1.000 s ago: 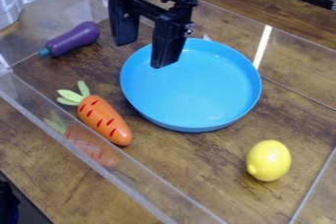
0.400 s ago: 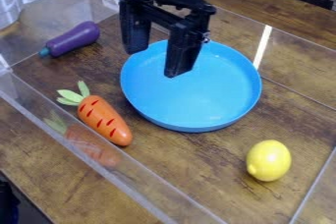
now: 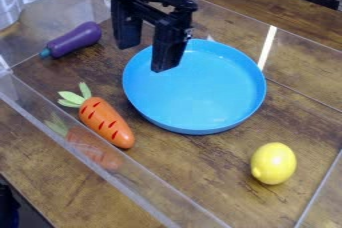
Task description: Remove the purple eggplant from the blue tray and put it on the table
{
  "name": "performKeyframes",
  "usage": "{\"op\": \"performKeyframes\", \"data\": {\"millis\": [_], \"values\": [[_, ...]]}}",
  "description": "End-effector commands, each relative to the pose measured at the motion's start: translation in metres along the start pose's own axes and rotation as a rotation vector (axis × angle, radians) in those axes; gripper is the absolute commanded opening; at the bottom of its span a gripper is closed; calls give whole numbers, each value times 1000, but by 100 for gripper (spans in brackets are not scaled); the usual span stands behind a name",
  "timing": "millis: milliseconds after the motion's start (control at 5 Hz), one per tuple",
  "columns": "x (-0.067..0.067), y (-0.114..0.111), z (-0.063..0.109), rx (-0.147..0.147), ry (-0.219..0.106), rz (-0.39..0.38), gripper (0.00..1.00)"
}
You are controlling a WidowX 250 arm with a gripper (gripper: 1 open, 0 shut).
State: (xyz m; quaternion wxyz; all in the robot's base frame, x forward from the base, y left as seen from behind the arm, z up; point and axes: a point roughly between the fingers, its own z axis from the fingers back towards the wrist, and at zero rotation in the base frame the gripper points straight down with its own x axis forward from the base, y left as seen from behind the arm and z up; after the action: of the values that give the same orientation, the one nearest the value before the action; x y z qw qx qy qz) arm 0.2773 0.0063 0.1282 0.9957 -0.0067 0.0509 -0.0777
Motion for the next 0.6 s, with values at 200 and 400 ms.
{"op": "performKeyframes", "data": {"millis": [200,400], "values": [[-5,19,12,0,-29,46,100],[-8,23,11,0,-28,49,100]]}}
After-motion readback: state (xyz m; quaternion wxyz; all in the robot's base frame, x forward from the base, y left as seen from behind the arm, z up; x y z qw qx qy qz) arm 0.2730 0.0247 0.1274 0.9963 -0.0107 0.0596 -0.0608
